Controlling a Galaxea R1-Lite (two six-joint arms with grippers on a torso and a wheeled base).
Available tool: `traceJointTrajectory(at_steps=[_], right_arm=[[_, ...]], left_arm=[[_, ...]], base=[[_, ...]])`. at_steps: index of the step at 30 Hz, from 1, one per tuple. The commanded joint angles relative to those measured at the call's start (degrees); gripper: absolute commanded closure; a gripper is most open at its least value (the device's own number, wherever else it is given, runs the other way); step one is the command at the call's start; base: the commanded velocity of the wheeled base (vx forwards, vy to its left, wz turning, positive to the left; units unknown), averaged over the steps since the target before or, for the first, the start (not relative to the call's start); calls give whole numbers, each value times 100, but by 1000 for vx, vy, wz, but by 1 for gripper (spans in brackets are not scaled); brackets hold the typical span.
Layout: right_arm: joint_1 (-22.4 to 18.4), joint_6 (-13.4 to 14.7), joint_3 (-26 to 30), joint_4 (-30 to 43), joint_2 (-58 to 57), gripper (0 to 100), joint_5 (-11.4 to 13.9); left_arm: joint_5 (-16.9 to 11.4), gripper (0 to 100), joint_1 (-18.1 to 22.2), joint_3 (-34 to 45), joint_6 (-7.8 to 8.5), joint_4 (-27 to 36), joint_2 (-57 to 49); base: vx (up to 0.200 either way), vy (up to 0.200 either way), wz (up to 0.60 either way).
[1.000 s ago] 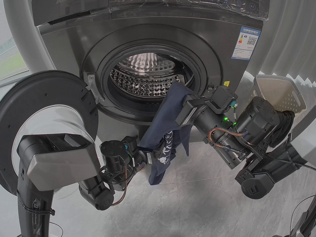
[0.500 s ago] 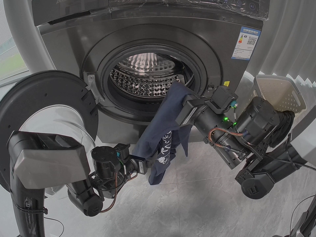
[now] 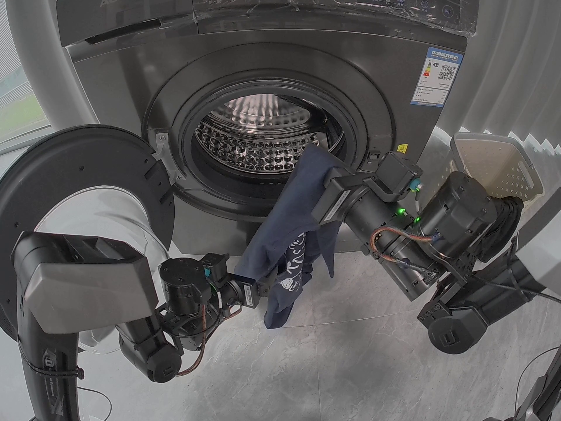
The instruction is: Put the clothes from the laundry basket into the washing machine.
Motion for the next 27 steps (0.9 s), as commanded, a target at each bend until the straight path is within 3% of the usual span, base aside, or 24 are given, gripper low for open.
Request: traceJointTrajectory(at_steps=[1, 15, 27], right_arm=[[7, -1, 1, 7, 2, 100, -1], [25, 8, 36, -2, -7, 100, -10], [34, 8, 80, -28, -7, 100, -10]], left_arm=[[-3, 0, -34, -149, -2, -1, 107], [-12, 0, -87, -967, -19, 16, 389], [59, 0, 265, -1107, -2, 175, 661]], base=[[0, 0, 0], [0, 0, 0], [0, 0, 0]])
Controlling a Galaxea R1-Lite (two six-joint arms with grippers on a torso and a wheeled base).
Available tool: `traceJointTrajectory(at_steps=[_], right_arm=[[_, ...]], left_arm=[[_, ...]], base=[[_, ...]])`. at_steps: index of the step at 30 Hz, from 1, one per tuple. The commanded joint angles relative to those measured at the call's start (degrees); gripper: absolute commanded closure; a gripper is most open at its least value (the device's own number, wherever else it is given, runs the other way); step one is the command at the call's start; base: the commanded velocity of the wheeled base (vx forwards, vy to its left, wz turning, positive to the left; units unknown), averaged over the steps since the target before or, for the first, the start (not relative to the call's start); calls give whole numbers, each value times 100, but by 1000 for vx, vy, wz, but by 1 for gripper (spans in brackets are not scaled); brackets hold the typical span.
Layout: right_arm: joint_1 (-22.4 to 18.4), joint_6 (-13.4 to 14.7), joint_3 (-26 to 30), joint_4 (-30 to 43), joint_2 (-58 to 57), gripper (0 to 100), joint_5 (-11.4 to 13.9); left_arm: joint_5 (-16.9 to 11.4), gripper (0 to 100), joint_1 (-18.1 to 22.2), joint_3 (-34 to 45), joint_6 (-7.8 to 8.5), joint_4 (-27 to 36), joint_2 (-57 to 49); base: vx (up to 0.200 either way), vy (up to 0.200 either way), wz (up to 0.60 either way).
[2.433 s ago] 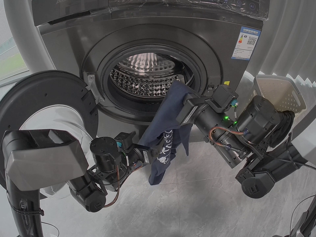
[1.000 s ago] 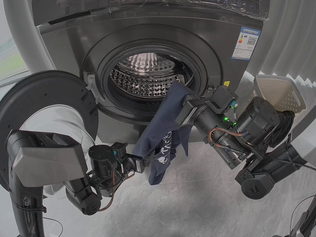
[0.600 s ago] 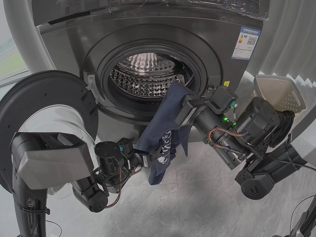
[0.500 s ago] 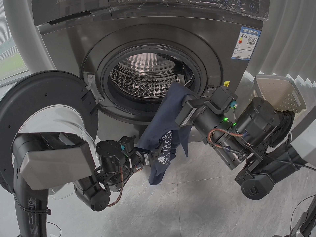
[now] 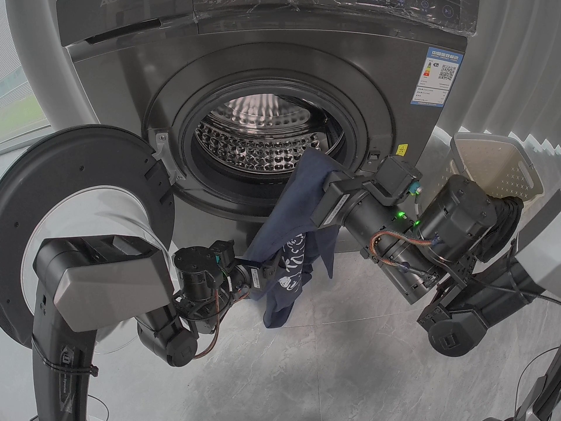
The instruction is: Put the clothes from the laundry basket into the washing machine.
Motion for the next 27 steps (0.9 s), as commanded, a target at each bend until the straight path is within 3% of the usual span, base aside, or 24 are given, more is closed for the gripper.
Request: traceJointTrajectory(at_steps=[1, 9, 20, 21, 27], right_arm=[[1, 2, 6, -1, 2, 100, 1], [45, 11, 15, -1, 2, 100, 1], [62, 46, 23, -19, 2, 100, 1], [62, 46, 23, -19, 2, 100, 1], [62, 46, 23, -28, 2, 100, 1]], left_arm=[[1, 0, 125, -10, 3, 41, 95], [-7, 0, 257, 51, 91, 102, 78], [-25, 0, 177, 78, 91, 49, 78], [-25, 100, 160, 69, 91, 41, 69], [-34, 100, 151, 139, 82, 6, 34]], base=[[0, 0, 0], [0, 0, 0], [0, 0, 0], [0, 0, 0], [0, 0, 0]])
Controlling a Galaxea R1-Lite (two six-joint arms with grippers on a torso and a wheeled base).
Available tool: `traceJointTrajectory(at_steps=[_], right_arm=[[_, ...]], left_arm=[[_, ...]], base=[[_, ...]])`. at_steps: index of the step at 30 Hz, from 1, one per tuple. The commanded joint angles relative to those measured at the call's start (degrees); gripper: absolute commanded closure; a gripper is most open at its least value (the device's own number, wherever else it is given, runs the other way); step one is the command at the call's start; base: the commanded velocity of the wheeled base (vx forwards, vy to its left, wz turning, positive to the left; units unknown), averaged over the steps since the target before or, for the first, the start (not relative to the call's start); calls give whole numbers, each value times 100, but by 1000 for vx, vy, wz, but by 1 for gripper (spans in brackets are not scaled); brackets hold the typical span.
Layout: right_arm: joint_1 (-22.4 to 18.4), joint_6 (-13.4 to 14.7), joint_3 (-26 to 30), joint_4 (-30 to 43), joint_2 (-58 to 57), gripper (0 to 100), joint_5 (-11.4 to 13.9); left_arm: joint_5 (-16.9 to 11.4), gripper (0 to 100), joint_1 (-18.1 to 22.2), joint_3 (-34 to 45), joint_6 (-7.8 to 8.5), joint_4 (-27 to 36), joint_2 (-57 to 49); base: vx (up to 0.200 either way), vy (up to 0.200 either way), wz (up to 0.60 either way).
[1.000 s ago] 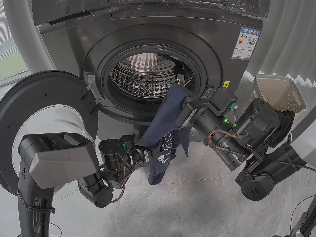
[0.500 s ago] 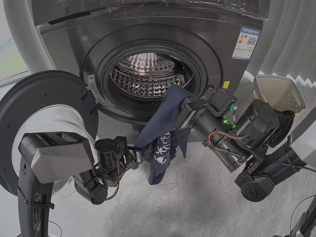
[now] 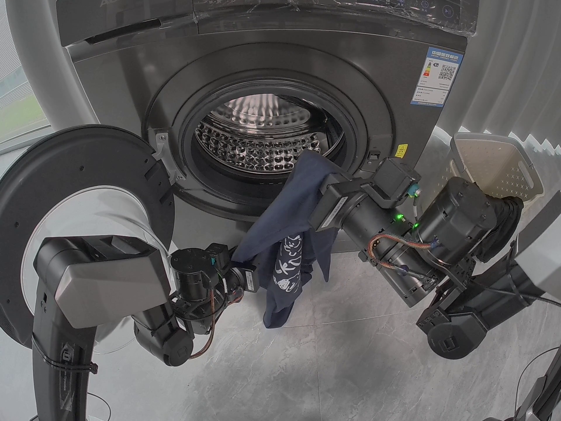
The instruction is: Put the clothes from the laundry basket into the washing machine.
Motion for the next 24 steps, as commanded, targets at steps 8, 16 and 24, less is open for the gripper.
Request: traceJointTrajectory(at_steps=[8, 16, 24], right_arm=[[-104, 1, -10, -17, -34, 100, 10], [-508, -70, 324, 45, -332, 100, 203], [-965, -166, 966, -105, -376, 100, 625]], left_arm=[[-146, 100, 5, 719, -41, -170, -994], [-533, 100, 260, 1405, -58, -153, -2752], [-674, 100, 409, 1308, -164, -100, -3674]], base=[[0, 0, 0], [0, 0, 0], [0, 0, 0]])
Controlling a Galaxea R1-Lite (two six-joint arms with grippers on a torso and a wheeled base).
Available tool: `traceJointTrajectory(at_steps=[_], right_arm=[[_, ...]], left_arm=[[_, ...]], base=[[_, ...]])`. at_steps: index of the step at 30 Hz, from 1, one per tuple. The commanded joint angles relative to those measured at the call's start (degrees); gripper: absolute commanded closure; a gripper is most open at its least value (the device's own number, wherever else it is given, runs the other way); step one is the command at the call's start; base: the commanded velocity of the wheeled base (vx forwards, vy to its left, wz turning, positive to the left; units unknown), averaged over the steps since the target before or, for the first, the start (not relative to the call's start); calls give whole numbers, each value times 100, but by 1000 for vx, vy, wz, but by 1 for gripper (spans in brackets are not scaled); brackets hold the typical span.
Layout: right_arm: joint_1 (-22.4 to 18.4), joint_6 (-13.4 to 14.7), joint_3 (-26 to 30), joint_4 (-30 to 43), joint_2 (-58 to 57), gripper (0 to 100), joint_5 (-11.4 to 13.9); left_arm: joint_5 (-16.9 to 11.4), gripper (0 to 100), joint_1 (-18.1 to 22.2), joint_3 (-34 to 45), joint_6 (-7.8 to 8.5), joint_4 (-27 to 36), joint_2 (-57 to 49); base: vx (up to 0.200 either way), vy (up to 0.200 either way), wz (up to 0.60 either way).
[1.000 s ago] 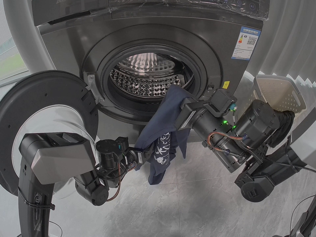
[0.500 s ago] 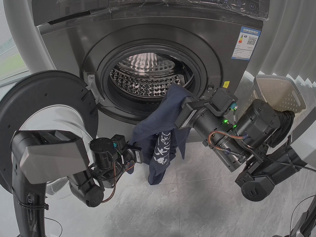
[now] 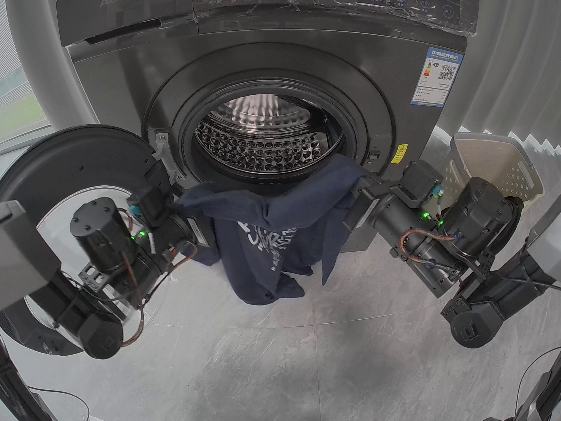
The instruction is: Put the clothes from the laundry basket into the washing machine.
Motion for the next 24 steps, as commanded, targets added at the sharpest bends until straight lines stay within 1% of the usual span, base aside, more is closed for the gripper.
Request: traceJointTrajectory(at_steps=[1, 3, 7, 8, 11, 13, 17, 20, 24], right_arm=[[-347, -38, 444, -56, -155, 100, 219], [-390, -29, 541, -47, -234, 100, 280], [-417, -47, 514, -47, -269, 100, 280], [-417, -91, 505, -56, -278, 100, 280], [-417, -196, 505, -56, -313, 100, 271], [-408, -170, 541, -65, -436, 100, 254], [-434, -205, 382, -56, -709, 100, 245], [-505, -188, 154, -56, -885, 100, 192], [-522, -188, 180, -56, -1060, 100, 113]], left_arm=[[-78, 100, 117, 48, -50, 7, -984], [-78, 100, 117, 48, -59, -2, -1213], [-86, 100, 117, 21, -103, 25, -1441], [-86, 100, 108, -23, -138, 34, -1441], [-78, 100, 64, -58, -156, 25, -1450], [-86, 100, 73, -58, -165, -2, -1441], [-86, 100, 99, -67, -235, -10, -1468], [-86, 100, 81, -67, -226, -10, -1459], [-78, 100, 81, -67, -226, -28, -1468]], base=[[0, 0, 0], [0, 0, 0], [0, 0, 0], [0, 0, 0], [0, 0, 0], [0, 0, 0], [0, 0, 0], [0, 0, 0], [0, 0, 0]])
